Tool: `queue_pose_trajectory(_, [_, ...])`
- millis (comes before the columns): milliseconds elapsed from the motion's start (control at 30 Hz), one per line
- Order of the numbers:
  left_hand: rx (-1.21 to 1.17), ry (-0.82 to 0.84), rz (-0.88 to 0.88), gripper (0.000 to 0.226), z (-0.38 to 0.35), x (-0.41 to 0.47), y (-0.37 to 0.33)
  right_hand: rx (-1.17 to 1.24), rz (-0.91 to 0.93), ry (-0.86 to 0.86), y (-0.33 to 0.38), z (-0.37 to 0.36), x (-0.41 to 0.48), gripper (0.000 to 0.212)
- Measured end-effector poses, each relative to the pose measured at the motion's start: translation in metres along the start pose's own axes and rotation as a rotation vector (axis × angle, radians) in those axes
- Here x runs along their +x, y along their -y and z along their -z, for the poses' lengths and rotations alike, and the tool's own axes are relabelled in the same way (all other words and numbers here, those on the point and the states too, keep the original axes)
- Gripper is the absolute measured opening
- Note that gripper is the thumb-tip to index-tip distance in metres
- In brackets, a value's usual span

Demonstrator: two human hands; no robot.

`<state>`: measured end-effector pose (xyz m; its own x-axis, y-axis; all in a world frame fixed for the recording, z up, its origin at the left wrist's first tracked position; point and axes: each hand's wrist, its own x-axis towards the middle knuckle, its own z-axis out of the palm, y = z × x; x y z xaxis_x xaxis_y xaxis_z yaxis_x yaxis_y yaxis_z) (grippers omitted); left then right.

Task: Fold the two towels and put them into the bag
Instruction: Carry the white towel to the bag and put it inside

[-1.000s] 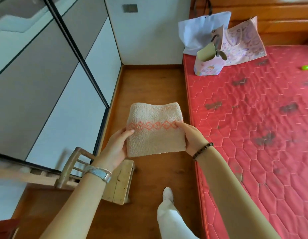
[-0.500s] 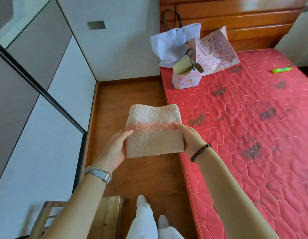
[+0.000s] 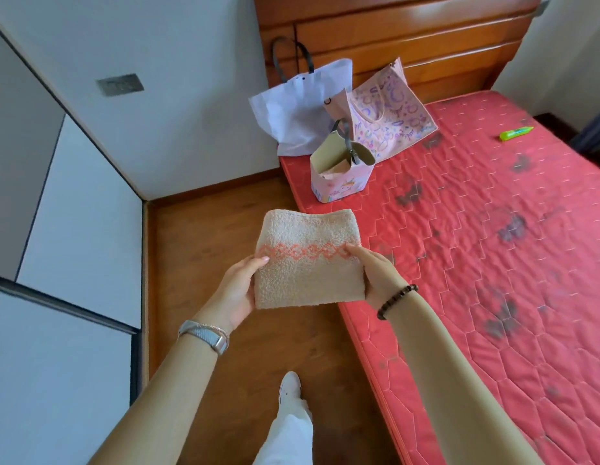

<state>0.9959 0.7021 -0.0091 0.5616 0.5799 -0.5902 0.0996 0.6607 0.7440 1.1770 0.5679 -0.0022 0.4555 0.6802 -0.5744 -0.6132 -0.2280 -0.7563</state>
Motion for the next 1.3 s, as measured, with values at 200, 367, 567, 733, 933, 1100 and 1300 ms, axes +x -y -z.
queue_pose_trajectory(200, [0.047, 0.046, 0.023, 0.033, 0.002, 0.076, -0.06, 0.044, 0.025, -0.044, 0.037, -0.027, 0.067, 0.02])
queue_pose_trajectory(367, [0.086, 0.079, 0.053, 0.03, -0.001, 0.122, -0.083, 0.068, 0.004, -0.077, 0.056, -0.03, 0.106, 0.024])
queue_pose_trajectory(567, [0.134, 0.114, 0.089, 0.033, -0.016, 0.184, -0.098, 0.087, -0.021, -0.145, 0.074, -0.017, 0.157, 0.027])
queue_pose_trajectory(733, [0.173, 0.133, 0.115, 0.034, -0.04, 0.234, -0.111, 0.108, -0.036, -0.197, 0.091, 0.002, 0.199, 0.029])
queue_pose_trajectory(933, [0.228, 0.154, 0.154, 0.034, -0.089, 0.296, -0.134, 0.173, -0.06, -0.282, 0.126, 0.029, 0.243, 0.02])
queue_pose_trajectory(1100, [0.247, 0.185, 0.179, 0.03, -0.127, 0.341, -0.146, 0.208, -0.088, -0.347, 0.149, 0.058, 0.281, 0.014])
queue_pose_trajectory(1300, [0.288, 0.227, 0.239, 0.031, -0.147, 0.389, -0.147, 0.249, -0.111, -0.401, 0.155, 0.079, 0.313, 0.013])
